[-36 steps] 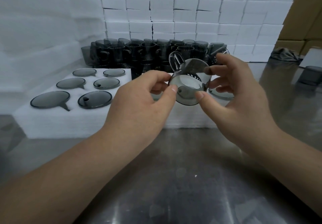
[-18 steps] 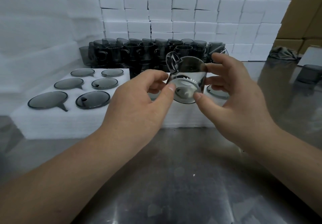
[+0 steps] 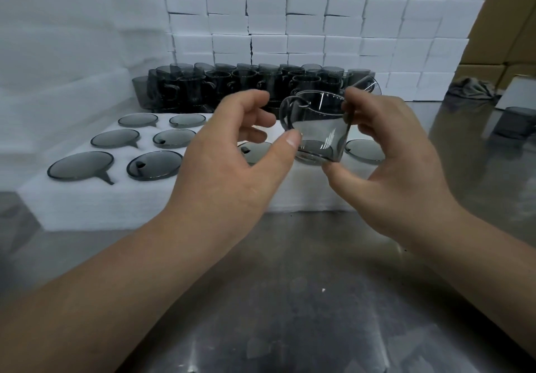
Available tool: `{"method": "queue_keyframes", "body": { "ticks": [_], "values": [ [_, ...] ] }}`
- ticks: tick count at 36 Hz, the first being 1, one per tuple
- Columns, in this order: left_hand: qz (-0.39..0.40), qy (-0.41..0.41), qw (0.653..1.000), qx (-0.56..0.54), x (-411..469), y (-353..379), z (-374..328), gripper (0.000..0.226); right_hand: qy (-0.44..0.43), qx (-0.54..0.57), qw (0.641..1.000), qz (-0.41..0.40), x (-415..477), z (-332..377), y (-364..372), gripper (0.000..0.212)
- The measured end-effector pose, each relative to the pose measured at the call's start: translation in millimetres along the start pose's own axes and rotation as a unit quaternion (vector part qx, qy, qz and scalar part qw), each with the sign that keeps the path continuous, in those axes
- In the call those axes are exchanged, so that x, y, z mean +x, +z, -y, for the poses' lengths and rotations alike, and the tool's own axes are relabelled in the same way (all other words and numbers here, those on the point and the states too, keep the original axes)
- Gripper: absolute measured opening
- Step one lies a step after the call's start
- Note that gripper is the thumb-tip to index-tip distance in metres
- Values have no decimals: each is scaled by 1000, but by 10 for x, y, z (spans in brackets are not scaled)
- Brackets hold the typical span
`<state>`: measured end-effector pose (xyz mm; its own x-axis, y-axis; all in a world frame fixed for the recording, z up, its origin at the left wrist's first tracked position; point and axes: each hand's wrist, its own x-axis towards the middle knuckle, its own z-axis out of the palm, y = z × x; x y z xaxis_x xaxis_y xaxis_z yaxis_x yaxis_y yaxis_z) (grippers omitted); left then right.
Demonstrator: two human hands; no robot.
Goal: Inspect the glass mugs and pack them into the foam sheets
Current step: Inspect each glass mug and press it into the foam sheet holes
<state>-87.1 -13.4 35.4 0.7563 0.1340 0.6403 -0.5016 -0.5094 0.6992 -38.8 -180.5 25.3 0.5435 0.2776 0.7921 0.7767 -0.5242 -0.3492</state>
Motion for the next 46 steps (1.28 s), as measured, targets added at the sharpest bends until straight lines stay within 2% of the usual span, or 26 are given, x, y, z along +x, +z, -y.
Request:
{"method": "queue_keyframes", "body": {
  "ticks": [9,17,21,24,27,31,36,41,46],
  "values": [
    [78,-17,997,14,-9,20,56,88,20,157,987,15,9,30,42,60],
    [144,-7,989,-30,-42,31,61,97,16,250,967,44,-20,29,70,62],
    [146,-1,985,-96,-40,15,17,83,14,270,961,61,-21,24,74,59],
    [121,-2,985,-120,-27,1,12,68,16,219,973,66,-25,19,56,62],
    [111,-8,987,-117,-16,3,5,70,22,165,983,72,-26,11,43,66],
    [118,-14,986,-118,3,-2,-12,77,35,151,985,80,-21,34,37,66],
    [111,-11,987,-113,27,-22,-13,65,49,138,985,94,-18,10,50,65],
    [104,-8,987,-124,30,-14,19,45,52,124,987,91,-4,-15,51,56],
    [108,-16,985,-131,28,4,53,38,54,88,991,86,-14,-28,42,62]
  ]
}}
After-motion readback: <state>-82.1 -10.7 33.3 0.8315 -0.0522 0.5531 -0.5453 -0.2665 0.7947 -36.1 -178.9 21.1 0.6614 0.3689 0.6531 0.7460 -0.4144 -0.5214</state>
